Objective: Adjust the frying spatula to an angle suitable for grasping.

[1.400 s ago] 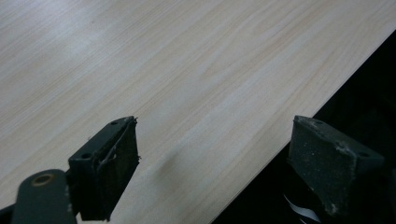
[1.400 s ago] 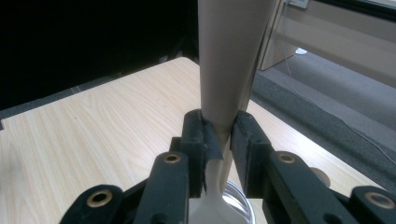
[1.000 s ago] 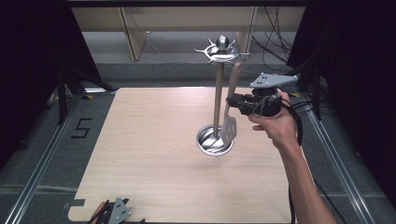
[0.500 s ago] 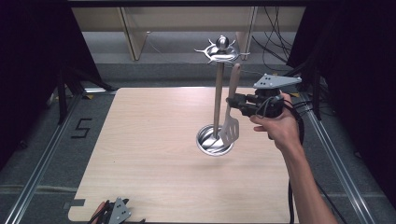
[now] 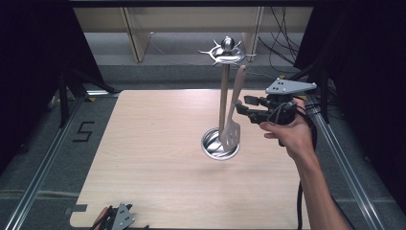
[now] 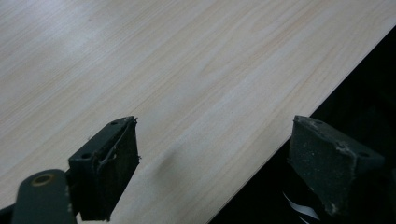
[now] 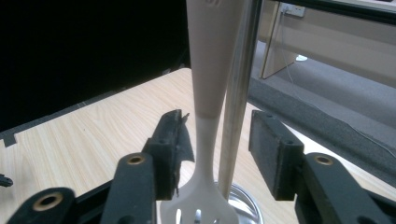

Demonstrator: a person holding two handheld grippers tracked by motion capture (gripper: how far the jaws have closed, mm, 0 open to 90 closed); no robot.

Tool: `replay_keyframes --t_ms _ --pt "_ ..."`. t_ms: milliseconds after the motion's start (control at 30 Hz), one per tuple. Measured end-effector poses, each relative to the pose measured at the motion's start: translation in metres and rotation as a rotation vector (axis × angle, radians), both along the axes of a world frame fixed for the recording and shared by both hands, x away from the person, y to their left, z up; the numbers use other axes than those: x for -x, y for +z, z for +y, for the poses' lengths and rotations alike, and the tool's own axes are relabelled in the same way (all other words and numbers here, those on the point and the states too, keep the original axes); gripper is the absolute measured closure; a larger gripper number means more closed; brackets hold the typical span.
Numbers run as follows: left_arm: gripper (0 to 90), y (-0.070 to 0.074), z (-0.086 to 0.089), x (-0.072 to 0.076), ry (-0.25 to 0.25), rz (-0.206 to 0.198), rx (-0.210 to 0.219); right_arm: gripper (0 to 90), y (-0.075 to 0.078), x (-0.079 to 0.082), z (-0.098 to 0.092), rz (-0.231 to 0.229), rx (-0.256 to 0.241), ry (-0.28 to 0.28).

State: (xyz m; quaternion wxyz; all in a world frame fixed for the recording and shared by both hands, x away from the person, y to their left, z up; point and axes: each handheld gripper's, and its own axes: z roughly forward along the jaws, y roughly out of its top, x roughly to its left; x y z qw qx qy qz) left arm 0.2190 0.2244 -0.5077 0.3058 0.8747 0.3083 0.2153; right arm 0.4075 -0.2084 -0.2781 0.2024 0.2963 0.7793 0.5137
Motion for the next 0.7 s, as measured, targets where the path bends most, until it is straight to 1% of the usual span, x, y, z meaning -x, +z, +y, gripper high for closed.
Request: replay_keyframes --t_ms 33,67,133,167,200,233,267,300,333,367,400,433,467,500,533,567,600,633,667,700 --pt "15.1 0.000 0.000 0.000 0.002 0.000 0.002 53.3 0.000 0.002 -0.001 0.015 -0.005 0.004" --pt "15.1 0.000 0.000 0.000 -0.002 -0.003 0.000 52.3 -0.001 0.002 -0.003 0.011 -0.003 0.004" --pt "15.1 0.000 0.000 0.000 0.002 -0.001 0.002 49.9 -0.004 0.004 -0.004 0.027 -0.012 0.002" --pt "15.2 -0.001 -0.001 0.001 0.019 0.006 0.015 49.4 -0.005 0.005 -0.006 0.029 -0.001 -0.009" --pt "15.1 -0.001 -0.001 0.001 0.026 0.006 0.023 49.0 -0.005 0.005 -0.006 0.032 -0.008 -0.008" --pt "15.2 -0.001 -0.001 0.001 0.021 0.002 0.017 48.4 -0.006 0.006 -0.007 0.036 -0.015 -0.007" --pt "15.2 -0.001 -0.001 0.001 0.022 0.004 0.019 48.1 -0.007 0.007 -0.008 0.037 -0.012 -0.010" --pt "15.2 -0.001 -0.001 0.001 0.020 0.004 0.017 47.7 -0.007 0.007 -0.010 0.018 -0.008 -0.012" --pt "15.2 -0.001 0.000 0.000 0.010 0.002 0.009 47.3 -0.008 0.008 -0.011 0.020 -0.009 -0.016" --pt "15.1 -0.001 -0.001 0.001 0.022 0.006 0.020 47.2 -0.008 0.010 -0.013 0.008 -0.009 -0.019" --pt "15.1 -0.001 -0.001 0.001 0.022 0.006 0.021 47.1 -0.010 0.010 -0.014 0.009 -0.012 -0.021" --pt "15.2 -0.001 -0.001 0.001 0.021 0.003 0.019 46.6 -0.012 0.012 -0.015 0.007 -0.025 -0.031" --pt "15.1 -0.001 -0.001 0.001 0.018 0.002 0.015 46.3 -0.012 0.013 -0.017 0.014 -0.015 -0.022" --pt "15.2 -0.001 -0.001 0.001 0.022 0.004 0.020 46.3 -0.014 0.015 -0.019 0.018 -0.018 -0.026" --pt "15.1 0.000 0.000 0.000 0.007 -0.002 0.006 46.3 -0.016 0.016 -0.021 0.001 -0.013 -0.027" --pt "15.1 0.000 0.000 0.000 -0.001 -0.001 0.003 46.3 -0.018 0.017 -0.022 0.006 -0.013 -0.027" --pt "15.1 0.000 0.000 0.000 0.001 -0.001 0.005 46.1 -0.019 0.020 -0.022 0.025 -0.023 -0.036" --pt "15.1 -0.002 -0.002 0.001 0.032 0.009 0.030 45.9 -0.021 0.021 -0.024 0.017 -0.019 -0.036" --pt "15.1 -0.001 -0.002 0.001 0.028 0.006 0.028 45.7 -0.023 0.022 -0.026 0.022 -0.023 -0.036" --pt "15.1 -0.001 -0.001 0.001 0.021 0.002 0.020 45.6 -0.024 0.022 -0.028 0.016 -0.023 -0.033"
